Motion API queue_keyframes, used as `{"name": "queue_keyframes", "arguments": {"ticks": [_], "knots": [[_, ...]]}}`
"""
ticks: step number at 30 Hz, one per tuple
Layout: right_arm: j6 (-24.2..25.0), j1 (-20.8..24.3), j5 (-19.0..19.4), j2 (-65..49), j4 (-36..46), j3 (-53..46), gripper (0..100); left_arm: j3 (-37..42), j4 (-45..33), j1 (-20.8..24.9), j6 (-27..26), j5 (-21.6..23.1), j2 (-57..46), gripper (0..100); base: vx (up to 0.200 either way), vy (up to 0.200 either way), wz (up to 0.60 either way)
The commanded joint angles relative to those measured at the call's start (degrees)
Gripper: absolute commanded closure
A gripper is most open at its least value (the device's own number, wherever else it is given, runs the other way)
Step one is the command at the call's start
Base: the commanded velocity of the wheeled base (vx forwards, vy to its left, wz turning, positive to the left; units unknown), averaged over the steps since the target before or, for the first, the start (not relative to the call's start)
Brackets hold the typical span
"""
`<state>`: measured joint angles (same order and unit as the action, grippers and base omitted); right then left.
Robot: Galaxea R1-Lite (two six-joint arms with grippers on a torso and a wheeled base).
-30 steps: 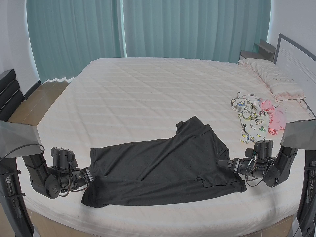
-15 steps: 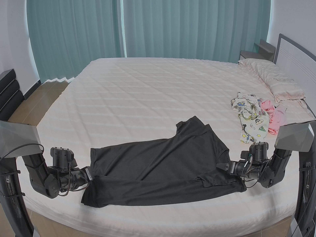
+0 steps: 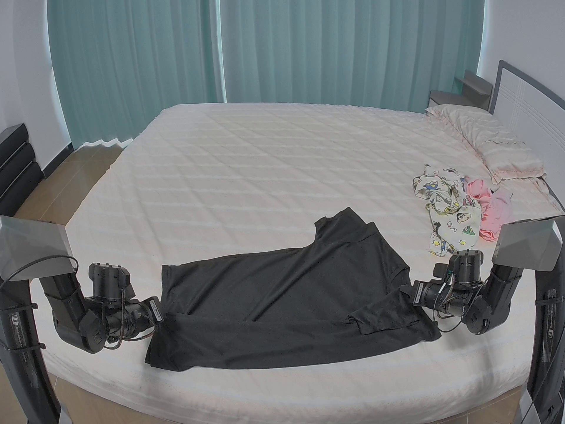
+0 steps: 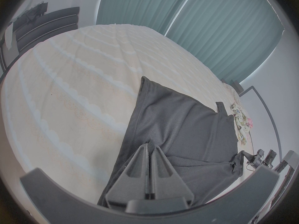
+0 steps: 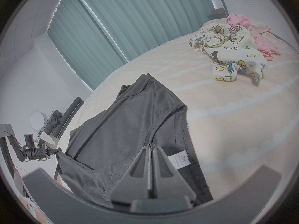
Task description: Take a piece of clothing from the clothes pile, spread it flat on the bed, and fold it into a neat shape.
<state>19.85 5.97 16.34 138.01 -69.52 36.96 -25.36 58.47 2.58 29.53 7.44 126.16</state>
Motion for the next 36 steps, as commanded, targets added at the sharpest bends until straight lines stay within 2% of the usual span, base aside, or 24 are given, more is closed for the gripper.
{"name": "queue_keyframes", "arguments": {"ticks": [1, 5, 26, 27, 32, 35, 36], "knots": [[0.2, -0.1, -0.3, -0.2, -0.2, 1.2, 100, -0.3, 0.2, -0.1, -0.3, -0.7, 1.9, 100, 0.000, 0.000, 0.00], [0.3, -0.2, -2.4, 0.0, -0.2, 2.9, 100, -0.7, 0.1, -1.2, -2.2, -1.1, 3.4, 100, 0.000, 0.000, 0.00], [0.5, 0.4, -2.5, 2.7, -0.1, 4.6, 100, -1.9, 0.0, -1.5, -1.8, -1.1, 4.7, 100, 0.000, 0.000, 0.00], [0.5, 0.4, -2.5, 2.9, -0.2, 4.6, 0, -1.9, 0.0, -1.5, -1.8, -1.1, 4.8, 0, 0.000, 0.000, 0.00], [1.6, 0.2, -2.5, 2.7, -0.3, 4.5, 0, -2.3, 0.1, -1.6, -1.8, -1.1, 5.2, 0, 0.000, 0.000, 0.00], [6.4, -0.3, -2.5, 0.4, -0.4, 3.5, 0, -2.3, 0.2, -2.0, -1.8, -1.0, 4.6, 0, 0.000, 0.000, 0.00], [6.4, -0.3, -2.5, 0.4, -0.4, 3.5, 0, -2.3, 0.2, -2.0, -1.8, -1.0, 4.6, 0, 0.000, 0.000, 0.00]]}}
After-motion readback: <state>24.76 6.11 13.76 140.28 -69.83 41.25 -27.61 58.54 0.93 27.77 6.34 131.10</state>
